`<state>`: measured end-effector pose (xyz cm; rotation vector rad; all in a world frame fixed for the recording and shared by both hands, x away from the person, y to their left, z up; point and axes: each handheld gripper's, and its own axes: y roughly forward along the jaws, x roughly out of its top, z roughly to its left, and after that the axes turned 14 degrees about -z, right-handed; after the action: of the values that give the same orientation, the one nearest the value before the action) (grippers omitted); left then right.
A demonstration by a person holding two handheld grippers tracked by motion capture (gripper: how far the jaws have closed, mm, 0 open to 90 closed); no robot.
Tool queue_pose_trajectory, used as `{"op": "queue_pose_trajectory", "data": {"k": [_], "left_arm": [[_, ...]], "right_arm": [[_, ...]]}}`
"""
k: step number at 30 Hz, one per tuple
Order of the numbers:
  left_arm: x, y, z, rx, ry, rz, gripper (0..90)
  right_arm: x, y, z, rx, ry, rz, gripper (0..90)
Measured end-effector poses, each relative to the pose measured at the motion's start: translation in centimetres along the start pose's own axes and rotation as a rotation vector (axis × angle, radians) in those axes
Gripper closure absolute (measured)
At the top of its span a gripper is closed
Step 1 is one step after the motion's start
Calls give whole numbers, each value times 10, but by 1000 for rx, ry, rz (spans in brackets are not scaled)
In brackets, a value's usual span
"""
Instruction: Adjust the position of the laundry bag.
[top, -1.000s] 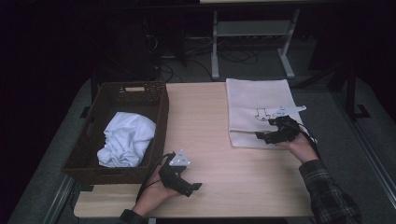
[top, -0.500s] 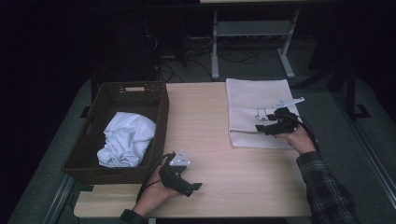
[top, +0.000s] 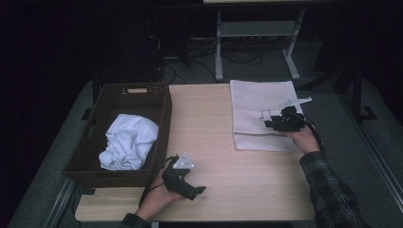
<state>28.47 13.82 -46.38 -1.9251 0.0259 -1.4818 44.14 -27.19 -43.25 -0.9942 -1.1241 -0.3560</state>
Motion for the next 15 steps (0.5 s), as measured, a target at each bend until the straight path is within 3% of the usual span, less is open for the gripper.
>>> {"op": "queue_pose_trajectory", "data": {"k": [6, 10, 13, 15], "left_arm": [[0, 0, 0, 1, -3, -5, 0], [0, -1, 0, 0, -5, -7, 0], [0, -1, 0, -1, -7, -8, 0], [0, 0, 0, -2, -8, -8, 0]], "right_arm": [[11, 11, -13, -17, 30, 52, 607], [11, 15, -20, -32, 56, 12, 686], [14, 23, -26, -54, 77, 51, 681], [15, 26, -30, -74, 90, 36, 719]]}}
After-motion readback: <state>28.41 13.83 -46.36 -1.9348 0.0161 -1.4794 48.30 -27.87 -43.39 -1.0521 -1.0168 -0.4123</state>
